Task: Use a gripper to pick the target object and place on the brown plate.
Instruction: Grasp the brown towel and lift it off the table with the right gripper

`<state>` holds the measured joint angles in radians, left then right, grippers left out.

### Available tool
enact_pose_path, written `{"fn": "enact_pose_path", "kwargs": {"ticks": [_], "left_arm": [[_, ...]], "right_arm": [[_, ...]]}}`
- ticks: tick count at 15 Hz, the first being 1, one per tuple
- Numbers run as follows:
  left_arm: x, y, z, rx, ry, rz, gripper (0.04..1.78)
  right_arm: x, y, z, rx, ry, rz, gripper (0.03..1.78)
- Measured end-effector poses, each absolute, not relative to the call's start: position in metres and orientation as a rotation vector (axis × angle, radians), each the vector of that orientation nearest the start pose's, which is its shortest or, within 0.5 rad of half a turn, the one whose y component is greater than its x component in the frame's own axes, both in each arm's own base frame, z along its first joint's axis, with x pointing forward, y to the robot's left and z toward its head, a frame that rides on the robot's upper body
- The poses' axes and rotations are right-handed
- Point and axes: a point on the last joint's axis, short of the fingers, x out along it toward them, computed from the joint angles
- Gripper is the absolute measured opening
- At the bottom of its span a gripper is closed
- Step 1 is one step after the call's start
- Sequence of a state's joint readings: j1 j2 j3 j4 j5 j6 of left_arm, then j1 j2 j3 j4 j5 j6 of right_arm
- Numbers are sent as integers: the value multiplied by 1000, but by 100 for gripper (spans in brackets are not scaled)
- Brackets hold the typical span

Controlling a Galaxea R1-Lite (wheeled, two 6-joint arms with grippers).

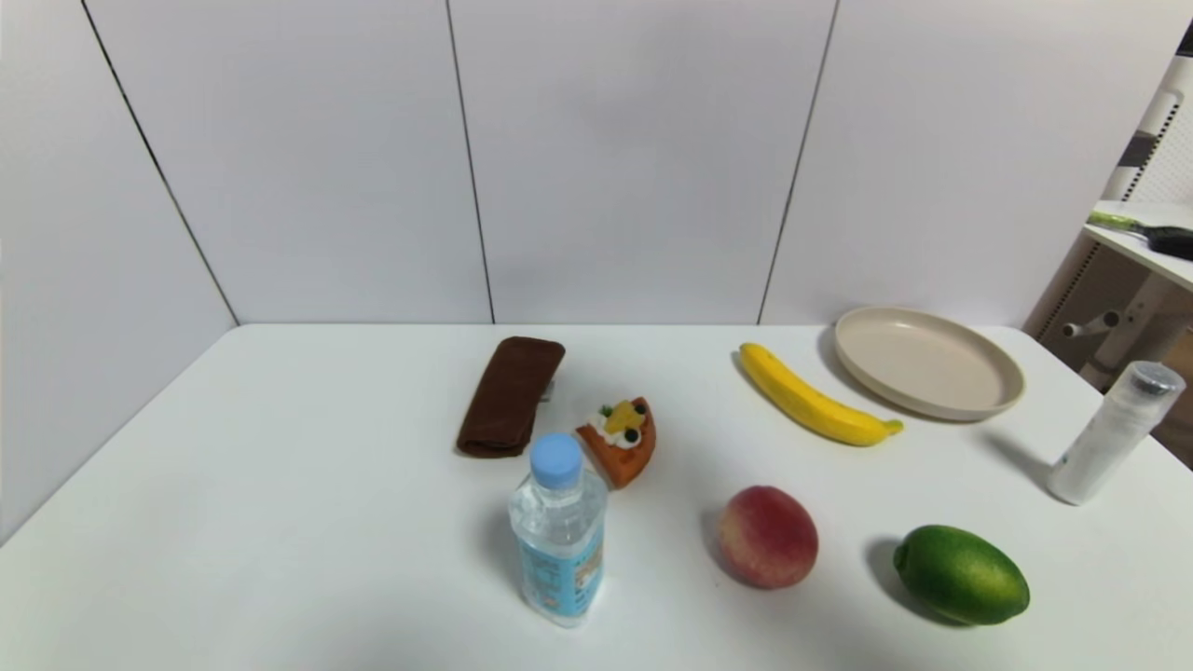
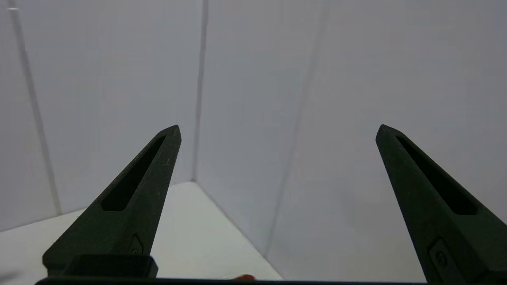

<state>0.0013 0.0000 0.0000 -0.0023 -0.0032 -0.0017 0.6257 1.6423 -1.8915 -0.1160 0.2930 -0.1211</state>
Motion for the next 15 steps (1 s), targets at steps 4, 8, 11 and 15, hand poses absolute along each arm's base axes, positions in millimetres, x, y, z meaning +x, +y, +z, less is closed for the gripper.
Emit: {"fn": "enact_pose_path", "kwargs": {"ticks": [4, 8, 11, 15], "left_arm": [[-23, 0, 76, -1, -3, -2, 169], [-23, 0, 76, -1, -3, -1, 169], [-23, 0, 76, -2, -3, -2, 169], [-23, 0, 76, -1, -3, -1, 169]], "right_arm": [[248, 227, 410, -47, -275, 1005, 170], [270, 273, 362, -47, -69, 916, 170], [280, 307, 322, -56, 69, 746, 170], [295, 344, 264, -78, 195, 505, 170]]}}
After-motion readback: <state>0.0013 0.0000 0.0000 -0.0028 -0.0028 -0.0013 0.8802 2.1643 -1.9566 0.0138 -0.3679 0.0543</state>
